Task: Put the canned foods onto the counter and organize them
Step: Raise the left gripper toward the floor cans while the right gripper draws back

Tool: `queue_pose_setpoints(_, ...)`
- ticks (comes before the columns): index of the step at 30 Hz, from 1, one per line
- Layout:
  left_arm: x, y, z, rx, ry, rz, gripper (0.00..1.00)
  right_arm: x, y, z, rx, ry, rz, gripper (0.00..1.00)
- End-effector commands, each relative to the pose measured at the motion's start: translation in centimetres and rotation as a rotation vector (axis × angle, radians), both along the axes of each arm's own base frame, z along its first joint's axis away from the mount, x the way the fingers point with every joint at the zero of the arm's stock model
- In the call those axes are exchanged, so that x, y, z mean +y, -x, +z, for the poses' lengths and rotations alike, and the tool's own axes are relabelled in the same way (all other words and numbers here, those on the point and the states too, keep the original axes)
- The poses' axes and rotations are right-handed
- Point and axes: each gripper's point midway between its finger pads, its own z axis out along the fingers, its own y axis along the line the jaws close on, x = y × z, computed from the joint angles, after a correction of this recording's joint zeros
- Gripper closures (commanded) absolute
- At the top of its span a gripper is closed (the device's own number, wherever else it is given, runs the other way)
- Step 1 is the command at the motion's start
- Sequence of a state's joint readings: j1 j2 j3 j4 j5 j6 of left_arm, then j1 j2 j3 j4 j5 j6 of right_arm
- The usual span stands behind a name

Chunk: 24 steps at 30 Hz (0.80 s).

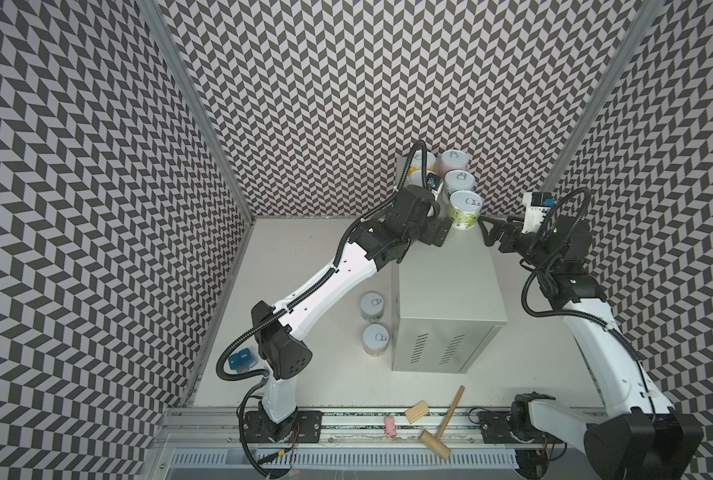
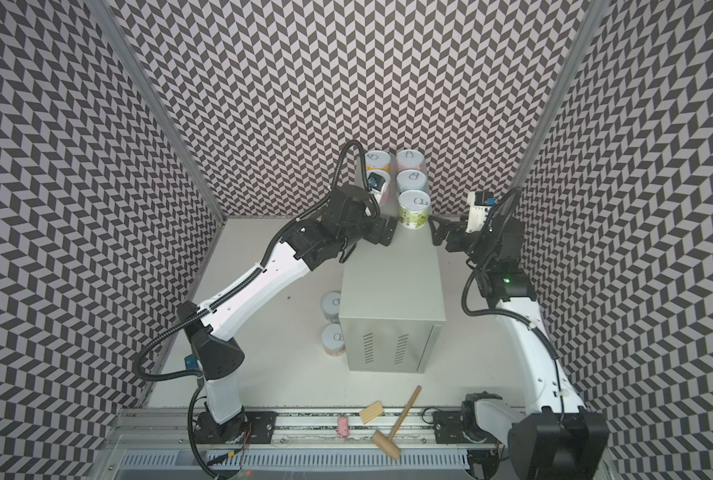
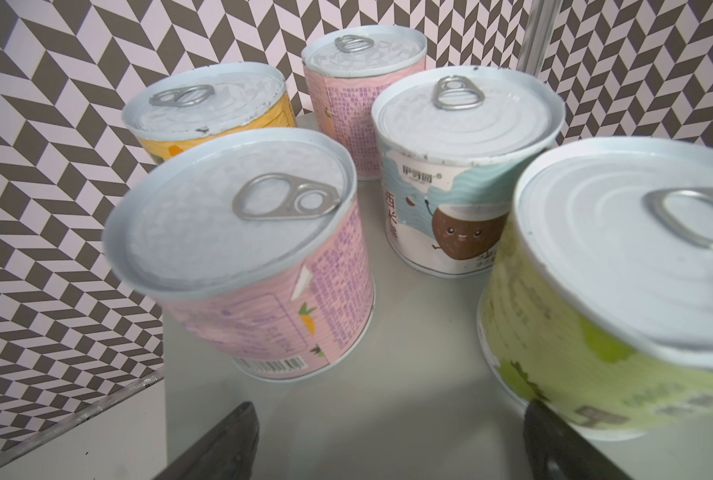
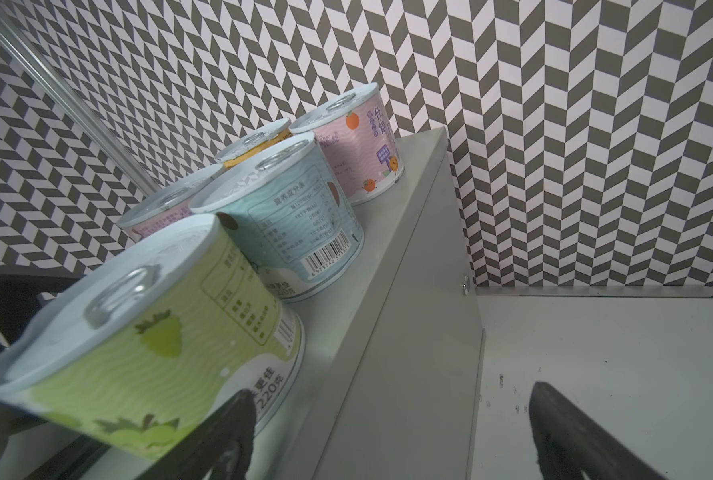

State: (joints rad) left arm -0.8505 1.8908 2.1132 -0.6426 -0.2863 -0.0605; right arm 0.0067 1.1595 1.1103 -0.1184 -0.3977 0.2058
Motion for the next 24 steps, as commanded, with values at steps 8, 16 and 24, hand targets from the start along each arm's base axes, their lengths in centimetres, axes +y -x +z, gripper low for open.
queue_pose_setpoints(8, 0.8, -0.1, 0.0, 0.001, -0.021, 0.035, 0.0, 0.6, 0.0, 0.6, -0.02, 0.017, 0.027, 0.01)
queue_pose_setpoints(16, 4.0, 1.6, 1.3, -0.021, -0.011, 0.088, 0.0, 0.4, 0.2, 0.8, -0.023, 0.017, 0.015, 0.01)
queue_pose_setpoints(24, 8.6, 3.9, 2.5, -0.06, 0.018, 0.138, 0.0, -0.5, 0.6, 1.3, -0.02, 0.014, -0.039, 0.01)
